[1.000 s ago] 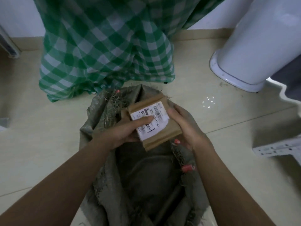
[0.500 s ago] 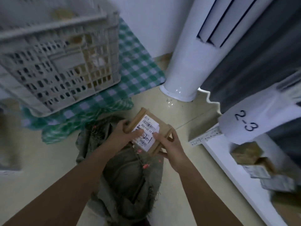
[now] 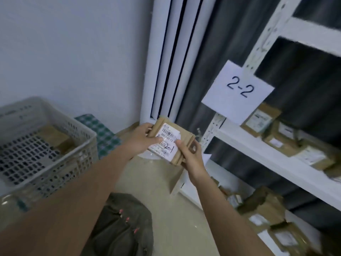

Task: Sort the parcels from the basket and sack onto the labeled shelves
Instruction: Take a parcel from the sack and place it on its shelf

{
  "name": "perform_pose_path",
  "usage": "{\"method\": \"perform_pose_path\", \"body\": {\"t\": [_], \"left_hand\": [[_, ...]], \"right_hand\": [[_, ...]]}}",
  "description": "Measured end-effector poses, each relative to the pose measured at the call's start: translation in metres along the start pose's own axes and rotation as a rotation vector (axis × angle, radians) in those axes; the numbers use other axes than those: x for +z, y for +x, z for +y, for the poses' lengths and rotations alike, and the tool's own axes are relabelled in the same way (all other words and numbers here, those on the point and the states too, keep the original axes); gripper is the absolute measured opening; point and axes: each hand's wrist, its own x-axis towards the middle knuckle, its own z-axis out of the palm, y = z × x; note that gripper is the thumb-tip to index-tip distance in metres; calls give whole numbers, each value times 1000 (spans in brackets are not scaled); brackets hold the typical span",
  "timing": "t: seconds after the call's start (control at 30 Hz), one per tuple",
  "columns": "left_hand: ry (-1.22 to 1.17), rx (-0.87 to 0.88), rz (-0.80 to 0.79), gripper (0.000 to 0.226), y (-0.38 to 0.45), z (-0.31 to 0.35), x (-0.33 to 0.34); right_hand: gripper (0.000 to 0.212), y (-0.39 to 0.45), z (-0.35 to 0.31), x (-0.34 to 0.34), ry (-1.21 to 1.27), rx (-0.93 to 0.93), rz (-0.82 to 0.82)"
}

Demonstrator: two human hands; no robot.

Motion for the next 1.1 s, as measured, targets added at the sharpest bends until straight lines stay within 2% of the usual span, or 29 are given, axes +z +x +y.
{"method": "perform_pose_path", "body": {"t": [0.07,0.17,0.37,0.6,0.73,0.9,1.1], "left_hand": [[15,93,16,42,-5,49,8],[42,213,31,38,-13,113,25],[22,383,51,51,-32,221,67],[-10,583,104,50,-45,340,142],[-21,696,151,49,-57,405,202],[-46,767,182,49,-70,462,278],[-49,743,202,48,-56,479,343]], "right_hand": [[79,-14,-41,-13,6,-56,28],[74,-32,-96,-39,7,-162,61],[76,-64,-191,-104,-40,-323,176],[52,-94,-292,-212,-93,-494,376],[43,-119,-339,-290,-245,-579,503],[40,-147,-380,-388,-461,-589,620],[37,-146,-394,-469,-631,-566,681]]}}
